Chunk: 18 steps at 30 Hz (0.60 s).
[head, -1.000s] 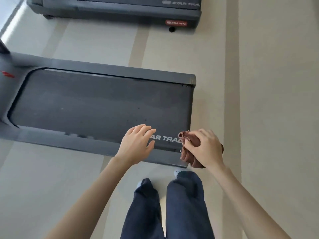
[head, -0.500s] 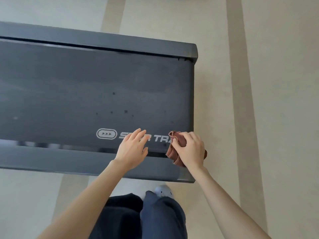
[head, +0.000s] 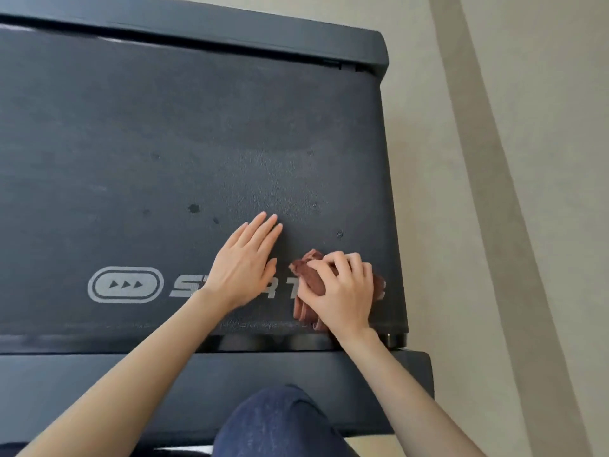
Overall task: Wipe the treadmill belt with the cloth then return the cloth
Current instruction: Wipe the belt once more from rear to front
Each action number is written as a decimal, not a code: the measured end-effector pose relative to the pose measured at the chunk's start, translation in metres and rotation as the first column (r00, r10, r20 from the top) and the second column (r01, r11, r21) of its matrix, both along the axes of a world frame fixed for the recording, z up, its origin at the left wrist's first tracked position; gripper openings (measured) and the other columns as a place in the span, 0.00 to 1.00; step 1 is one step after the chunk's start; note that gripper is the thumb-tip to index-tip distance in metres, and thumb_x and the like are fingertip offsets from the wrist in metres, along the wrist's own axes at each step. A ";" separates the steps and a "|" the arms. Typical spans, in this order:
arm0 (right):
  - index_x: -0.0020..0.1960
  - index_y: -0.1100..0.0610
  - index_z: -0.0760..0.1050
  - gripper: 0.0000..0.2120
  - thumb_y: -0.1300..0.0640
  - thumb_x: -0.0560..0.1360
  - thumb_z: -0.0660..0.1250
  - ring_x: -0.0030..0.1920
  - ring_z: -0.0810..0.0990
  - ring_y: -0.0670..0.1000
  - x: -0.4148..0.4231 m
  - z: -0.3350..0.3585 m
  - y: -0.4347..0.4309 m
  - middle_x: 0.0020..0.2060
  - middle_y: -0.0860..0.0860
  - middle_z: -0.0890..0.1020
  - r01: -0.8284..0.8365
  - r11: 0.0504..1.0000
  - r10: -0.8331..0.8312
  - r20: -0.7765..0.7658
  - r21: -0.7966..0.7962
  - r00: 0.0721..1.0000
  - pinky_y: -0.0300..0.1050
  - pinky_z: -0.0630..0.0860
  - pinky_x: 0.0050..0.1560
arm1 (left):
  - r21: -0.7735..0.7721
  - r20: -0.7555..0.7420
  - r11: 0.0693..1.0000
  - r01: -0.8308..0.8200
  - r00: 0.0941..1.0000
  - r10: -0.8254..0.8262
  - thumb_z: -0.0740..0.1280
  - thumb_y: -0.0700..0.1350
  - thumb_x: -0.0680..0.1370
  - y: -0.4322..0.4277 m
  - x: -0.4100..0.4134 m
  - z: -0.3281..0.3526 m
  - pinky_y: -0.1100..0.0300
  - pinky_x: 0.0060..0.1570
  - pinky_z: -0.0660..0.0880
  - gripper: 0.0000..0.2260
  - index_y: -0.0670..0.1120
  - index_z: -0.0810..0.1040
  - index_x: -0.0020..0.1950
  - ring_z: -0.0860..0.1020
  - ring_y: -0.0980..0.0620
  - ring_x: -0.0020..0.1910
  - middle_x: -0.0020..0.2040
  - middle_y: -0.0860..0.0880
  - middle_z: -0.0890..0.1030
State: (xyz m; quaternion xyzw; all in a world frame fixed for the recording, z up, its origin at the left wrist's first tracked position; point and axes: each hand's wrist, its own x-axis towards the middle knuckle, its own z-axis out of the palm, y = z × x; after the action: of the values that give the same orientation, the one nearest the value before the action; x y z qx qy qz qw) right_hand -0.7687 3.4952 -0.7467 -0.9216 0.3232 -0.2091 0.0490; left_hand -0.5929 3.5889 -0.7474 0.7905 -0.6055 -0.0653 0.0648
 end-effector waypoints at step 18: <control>0.45 0.51 0.83 0.18 0.39 0.71 0.64 0.46 0.77 0.54 0.047 -0.012 -0.093 0.44 0.49 0.82 0.129 0.991 -0.129 -0.003 -0.042 0.992 0.47 0.70 0.44 | -0.042 -0.027 0.999 -0.002 1.000 0.001 0.52 0.54 0.79 -0.046 0.051 -0.013 0.50 0.73 0.51 0.27 0.42 0.63 0.75 0.56 0.47 0.76 0.76 0.45 0.61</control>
State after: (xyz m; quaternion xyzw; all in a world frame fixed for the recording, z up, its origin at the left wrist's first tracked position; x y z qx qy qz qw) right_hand -0.7219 3.4021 -0.7592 -0.9003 0.3777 -0.2158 0.0151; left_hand -0.5421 3.5433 -0.7600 0.7885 -0.6052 -0.0633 0.0895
